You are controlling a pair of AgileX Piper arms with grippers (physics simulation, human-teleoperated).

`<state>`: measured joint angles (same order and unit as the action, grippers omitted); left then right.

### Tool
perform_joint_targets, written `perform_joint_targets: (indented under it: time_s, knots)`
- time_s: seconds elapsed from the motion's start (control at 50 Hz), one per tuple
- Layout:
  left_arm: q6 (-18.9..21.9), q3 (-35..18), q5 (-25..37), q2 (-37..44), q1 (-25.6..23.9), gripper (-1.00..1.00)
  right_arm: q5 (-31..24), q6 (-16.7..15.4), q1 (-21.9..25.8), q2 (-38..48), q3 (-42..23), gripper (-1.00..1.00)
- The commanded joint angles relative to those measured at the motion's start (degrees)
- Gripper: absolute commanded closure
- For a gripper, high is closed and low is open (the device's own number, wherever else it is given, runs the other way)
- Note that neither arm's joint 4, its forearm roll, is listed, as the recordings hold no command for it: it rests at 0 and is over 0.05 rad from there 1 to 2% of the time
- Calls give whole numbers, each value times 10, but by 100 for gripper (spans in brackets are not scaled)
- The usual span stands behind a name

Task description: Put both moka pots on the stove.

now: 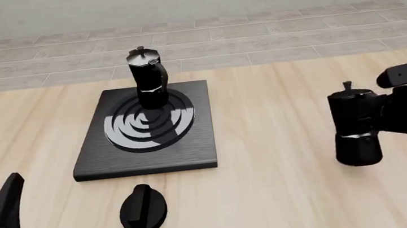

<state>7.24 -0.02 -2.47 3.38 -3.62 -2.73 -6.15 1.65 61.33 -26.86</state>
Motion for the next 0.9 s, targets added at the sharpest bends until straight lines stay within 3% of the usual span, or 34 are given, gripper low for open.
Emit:
perform_joint_targets:
  time_s: [0.02,0.28,0.38,0.42,0.58,0.82,0.9]
  knots:
    - [0,0,-2,1,0,-100,-17,7,25,-52,-22,100]
    - [2,0,0,-1,0,-100,3,31,81,-120,-11,100]
    - [2,0,1,-2,0,-100,29,18,116,-146,3,100]
    - [2,0,3,-4,0,-100,36,32,128,-152,5,100]
    - [2,0,2,-3,0,-100,80,35,157,-157,18,100]
    - [2,0,7,-8,0,-100,166,25,183,-140,39,100]
    - [2,0,8,-9,0,-100,205,4,193,-128,52,100]
